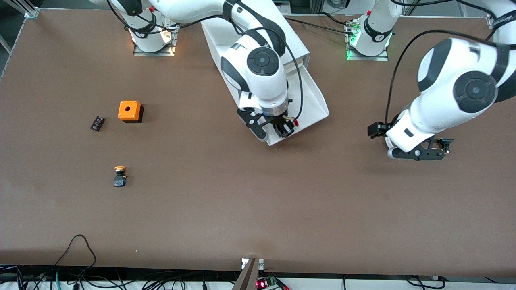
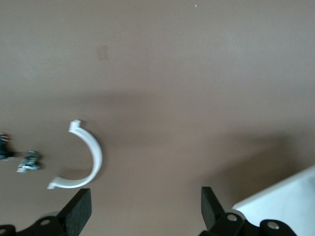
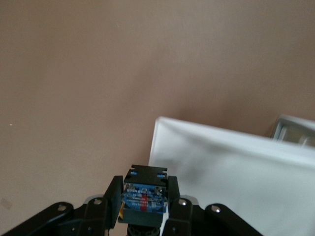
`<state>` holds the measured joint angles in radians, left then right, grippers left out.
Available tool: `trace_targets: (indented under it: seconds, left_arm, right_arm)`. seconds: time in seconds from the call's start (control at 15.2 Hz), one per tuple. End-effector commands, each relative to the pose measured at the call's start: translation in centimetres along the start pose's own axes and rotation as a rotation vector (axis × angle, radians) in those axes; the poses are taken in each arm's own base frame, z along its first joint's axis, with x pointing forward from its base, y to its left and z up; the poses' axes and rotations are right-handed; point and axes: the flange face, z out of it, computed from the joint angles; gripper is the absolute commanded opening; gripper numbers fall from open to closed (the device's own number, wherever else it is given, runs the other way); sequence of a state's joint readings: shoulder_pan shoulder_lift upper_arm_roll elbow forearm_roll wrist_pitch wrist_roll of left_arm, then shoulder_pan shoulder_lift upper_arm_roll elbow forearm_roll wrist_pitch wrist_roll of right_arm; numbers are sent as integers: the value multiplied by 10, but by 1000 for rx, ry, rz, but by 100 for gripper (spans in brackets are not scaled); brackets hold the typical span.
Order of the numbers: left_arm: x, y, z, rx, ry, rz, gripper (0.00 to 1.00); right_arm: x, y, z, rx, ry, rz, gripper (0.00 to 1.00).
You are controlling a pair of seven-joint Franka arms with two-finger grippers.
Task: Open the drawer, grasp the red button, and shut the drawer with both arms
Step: 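Push the drawer shut with the left gripper while the right gripper carries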
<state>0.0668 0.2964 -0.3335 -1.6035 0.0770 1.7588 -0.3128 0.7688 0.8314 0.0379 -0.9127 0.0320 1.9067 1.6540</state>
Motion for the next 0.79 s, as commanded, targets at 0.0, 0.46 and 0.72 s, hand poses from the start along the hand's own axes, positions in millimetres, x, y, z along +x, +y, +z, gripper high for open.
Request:
trace_targets:
  seconds: [0.0, 0.46, 0.72]
  left_arm:
    - [-7, 25, 33, -32, 31, -134, 98]
    - [-60, 130, 139, -146, 122, -348, 96]
    - [-73, 161, 176, -59, 147, -402, 96]
  right_arm:
    - [43, 2, -40, -19, -2, -122, 0]
    - [200, 32, -75, -132, -33, -478, 0]
    - [300, 65, -78, -151, -92, -650, 0]
